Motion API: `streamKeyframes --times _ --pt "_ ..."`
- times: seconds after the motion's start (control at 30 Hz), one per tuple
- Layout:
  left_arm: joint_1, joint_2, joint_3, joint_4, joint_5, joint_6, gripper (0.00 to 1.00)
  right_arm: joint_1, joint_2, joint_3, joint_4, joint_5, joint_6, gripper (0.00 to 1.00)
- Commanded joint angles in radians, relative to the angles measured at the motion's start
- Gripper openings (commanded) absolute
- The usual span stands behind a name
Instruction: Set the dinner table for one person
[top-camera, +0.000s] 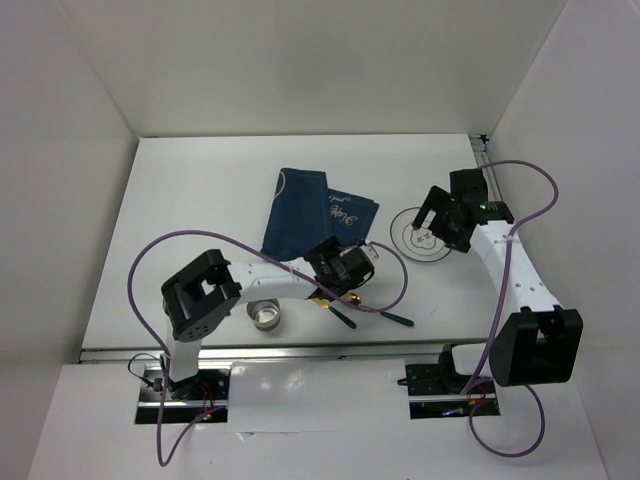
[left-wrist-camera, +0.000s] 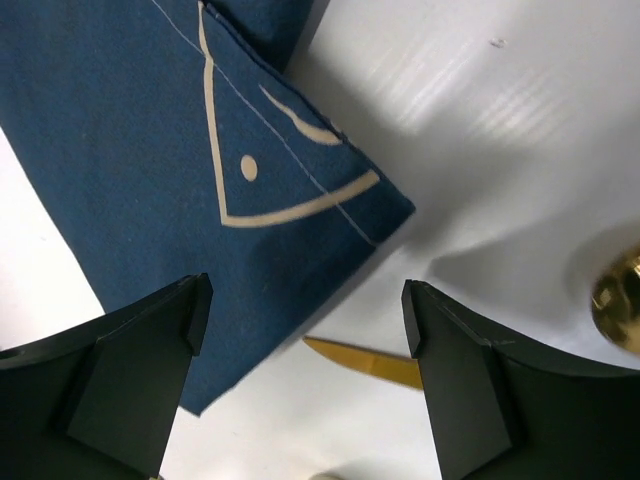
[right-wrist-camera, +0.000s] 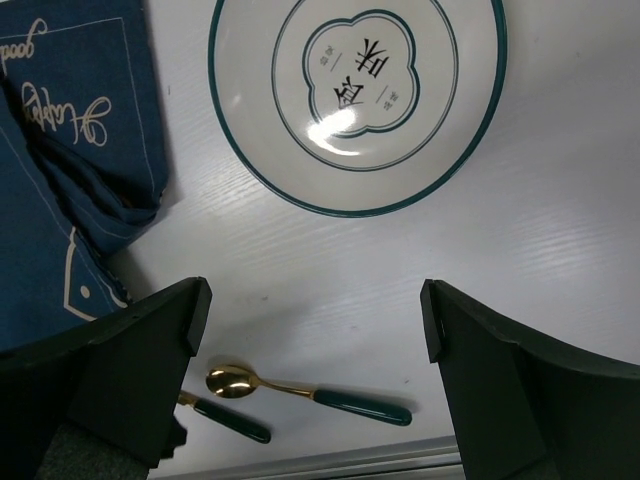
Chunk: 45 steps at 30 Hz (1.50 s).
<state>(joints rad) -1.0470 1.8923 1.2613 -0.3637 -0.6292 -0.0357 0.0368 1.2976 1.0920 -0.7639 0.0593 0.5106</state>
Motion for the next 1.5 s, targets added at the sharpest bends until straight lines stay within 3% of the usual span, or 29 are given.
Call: streamKeyframes --times 0.0,0.07,0.3,0.37,0.57,0.63,0.73,0.83,0.97,1.1,1.23,1.4,1.47 --pt "-0.007 0.054 0.055 0.009 -0.101 0.043 0.96 -0.009 -0.043 0.014 0.009 -0.039 -0.024 1.0" --pt "-0.007 0.079 0.066 0.009 -0.138 0.043 0.96 -0.009 -0.043 0.014 0.009 -0.039 -0.024 1.0" --pt "-0.007 0.126 0.09 -0.001 -0.181 0.023 0.76 -0.018 -0.043 0.014 0.009 -0.049 -0.024 1.0" --pt "-0.007 0.117 0.09 -0.001 -0.21 0.023 0.6 -0.018 -0.043 0.014 0.009 -0.049 -0.024 1.0" --pt "-0.007 0.126 0.112 -0.017 -0.251 0.002 0.37 -0.018 -0.043 0.014 0.009 -0.058 -0.024 1.0" --pt "0.002 0.126 0.145 -0.037 -0.251 -0.018 0.16 -0.018 -0.043 0.023 0.009 -0.058 -0.033 1.0" --pt "0.034 0.088 0.214 -0.13 -0.228 -0.078 0.0 -0.018 -0.043 0.023 0.009 -0.067 -0.046 1.0" --pt "0.076 0.013 0.276 -0.22 -0.138 -0.122 0.0 -0.018 -0.021 0.023 0.021 -0.127 -0.067 1.0" --pt "0.209 -0.117 0.303 -0.284 0.055 -0.188 0.0 -0.018 0.031 0.01 0.107 -0.26 -0.104 0.98" --pt "0.356 -0.243 0.303 -0.305 0.221 -0.266 0.0 0.096 0.118 0.054 0.15 -0.303 -0.115 0.94" --pt "0.493 -0.358 0.205 -0.265 0.336 -0.372 0.0 0.305 0.284 0.202 0.15 -0.213 -0.161 0.93" --pt "0.731 -0.467 0.021 -0.222 0.506 -0.565 0.0 0.422 0.573 0.478 0.089 -0.161 -0.227 0.93" --pt "0.789 -0.513 -0.076 -0.179 0.56 -0.613 0.0 0.469 0.633 0.573 0.089 -0.136 -0.257 0.88"
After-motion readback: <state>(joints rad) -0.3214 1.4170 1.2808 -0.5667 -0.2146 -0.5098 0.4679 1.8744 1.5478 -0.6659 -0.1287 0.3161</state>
